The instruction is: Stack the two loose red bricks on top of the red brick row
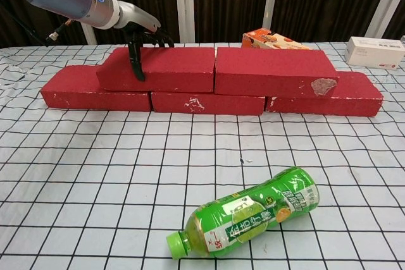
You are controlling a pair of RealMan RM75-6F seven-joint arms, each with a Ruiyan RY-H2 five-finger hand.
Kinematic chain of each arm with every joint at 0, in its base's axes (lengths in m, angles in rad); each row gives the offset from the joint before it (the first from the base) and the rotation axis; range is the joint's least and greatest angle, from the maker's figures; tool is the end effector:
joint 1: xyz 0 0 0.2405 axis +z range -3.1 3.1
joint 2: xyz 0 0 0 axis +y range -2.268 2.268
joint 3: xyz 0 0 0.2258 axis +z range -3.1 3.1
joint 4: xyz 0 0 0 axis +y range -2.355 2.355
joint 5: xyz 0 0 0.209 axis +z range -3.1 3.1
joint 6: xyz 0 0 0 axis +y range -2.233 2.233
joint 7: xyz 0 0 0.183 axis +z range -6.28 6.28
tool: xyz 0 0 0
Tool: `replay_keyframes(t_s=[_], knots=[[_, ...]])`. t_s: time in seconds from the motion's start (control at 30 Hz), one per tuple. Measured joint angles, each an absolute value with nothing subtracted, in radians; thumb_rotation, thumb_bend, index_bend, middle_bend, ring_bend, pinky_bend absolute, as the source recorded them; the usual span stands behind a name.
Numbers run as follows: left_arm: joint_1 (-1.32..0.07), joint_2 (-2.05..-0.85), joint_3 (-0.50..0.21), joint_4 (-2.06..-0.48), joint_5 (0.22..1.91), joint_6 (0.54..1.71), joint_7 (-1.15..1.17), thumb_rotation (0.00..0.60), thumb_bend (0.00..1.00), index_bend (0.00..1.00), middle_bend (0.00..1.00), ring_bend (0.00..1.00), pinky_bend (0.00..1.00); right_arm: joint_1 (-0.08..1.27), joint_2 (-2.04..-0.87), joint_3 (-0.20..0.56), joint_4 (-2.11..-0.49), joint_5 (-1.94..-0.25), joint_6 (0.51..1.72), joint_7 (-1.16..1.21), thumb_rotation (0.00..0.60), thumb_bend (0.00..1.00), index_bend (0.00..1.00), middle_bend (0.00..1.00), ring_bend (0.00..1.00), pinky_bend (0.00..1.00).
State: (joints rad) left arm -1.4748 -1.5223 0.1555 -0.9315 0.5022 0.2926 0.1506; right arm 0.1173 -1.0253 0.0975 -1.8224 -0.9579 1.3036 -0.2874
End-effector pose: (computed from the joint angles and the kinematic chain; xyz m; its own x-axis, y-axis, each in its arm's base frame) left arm -0.0667 0.5011 -0.0166 0.6432 0.4729 0.6022 0.7649 -0.3601 -0.5341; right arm -0.3344 -0.2110 0.1539 0.3970 -0.2343 0.8874 -0.7904 0.4041 0.4603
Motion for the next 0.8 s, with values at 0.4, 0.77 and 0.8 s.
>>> replay_keyframes(t_s=[0.4, 0.77, 0.8], knots=[[-1.511, -1.515, 0.204, -0.956, 0.441, 0.306, 0.161, 0.600, 0.00, 0.00, 0.01, 0.00, 0.14, 0.120, -1.024, 0.098, -1.826, -0.944, 1.303, -0.297, 0.600, 0.17, 0.00, 0.00, 0.00, 0.00], [-1.552, -1.491, 0.260, -0.999, 0.385, 0.333, 0.195, 0.600, 0.00, 0.00, 0.00, 0.00, 0.06, 0.118, -1.019, 0.097, -1.835, -0.936, 1.307, -0.303, 0.600, 0.17, 0.00, 0.00, 0.00, 0.00], [-1.557, -1.488, 0.269, -1.006, 0.376, 0.334, 0.200, 0.600, 0.00, 0.00, 0.00, 0.00, 0.06, 0.118, -1.018, 0.096, -1.836, -0.935, 1.307, -0.304, 0.600, 0.17, 0.00, 0.00, 0.00, 0.00]])
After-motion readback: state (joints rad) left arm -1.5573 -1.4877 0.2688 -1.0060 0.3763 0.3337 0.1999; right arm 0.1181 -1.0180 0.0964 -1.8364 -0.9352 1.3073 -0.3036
